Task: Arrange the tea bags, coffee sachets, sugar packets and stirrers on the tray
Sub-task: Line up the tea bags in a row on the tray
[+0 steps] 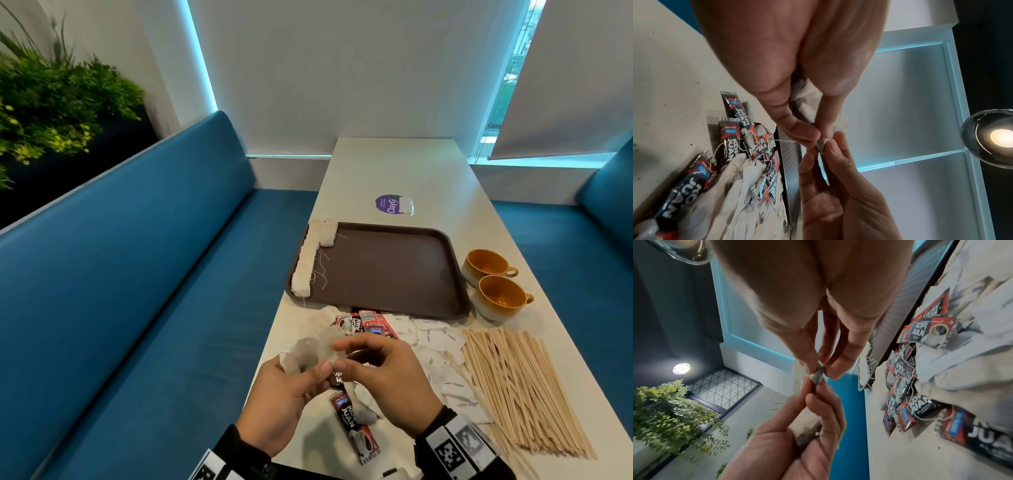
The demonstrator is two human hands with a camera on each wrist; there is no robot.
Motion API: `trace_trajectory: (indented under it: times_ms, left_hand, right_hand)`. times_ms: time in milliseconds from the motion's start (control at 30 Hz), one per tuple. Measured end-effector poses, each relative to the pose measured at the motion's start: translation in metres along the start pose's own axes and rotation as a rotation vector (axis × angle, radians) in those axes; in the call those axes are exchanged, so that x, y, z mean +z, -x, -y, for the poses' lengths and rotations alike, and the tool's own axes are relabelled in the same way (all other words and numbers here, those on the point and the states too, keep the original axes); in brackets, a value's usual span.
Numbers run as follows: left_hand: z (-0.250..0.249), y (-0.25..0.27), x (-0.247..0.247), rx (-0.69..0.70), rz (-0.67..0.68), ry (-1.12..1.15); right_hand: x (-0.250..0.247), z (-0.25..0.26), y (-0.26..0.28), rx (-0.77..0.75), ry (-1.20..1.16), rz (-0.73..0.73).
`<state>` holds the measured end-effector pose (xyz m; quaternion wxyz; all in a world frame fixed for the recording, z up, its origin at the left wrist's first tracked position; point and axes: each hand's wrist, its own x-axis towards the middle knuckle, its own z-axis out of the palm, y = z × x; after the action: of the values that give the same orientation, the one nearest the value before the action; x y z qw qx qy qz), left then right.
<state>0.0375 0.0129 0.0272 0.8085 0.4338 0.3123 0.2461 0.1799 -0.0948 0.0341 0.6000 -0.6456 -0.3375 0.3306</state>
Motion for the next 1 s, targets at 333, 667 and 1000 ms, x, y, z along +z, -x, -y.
trace_trajectory:
  times_ms: [333, 667, 1000]
  left_hand:
    - [0.007, -0.025, -0.024, -0.056, -0.118, 0.078]
    - [0.015, -0.06, -0.064, -0.098, -0.197, -0.076]
    - [0.023, -0.08, -0.077, -0.152, -0.22, -0.07]
  right_hand:
    - [-0.012, 0.001, -0.048, 0.052, 0.075, -0.041]
    - [-0.039, 0.004, -0.205, 0.034, 0.215, -0.137]
    - [-0.026, -0.055, -0.333, 0.196, 0.401, -0.131]
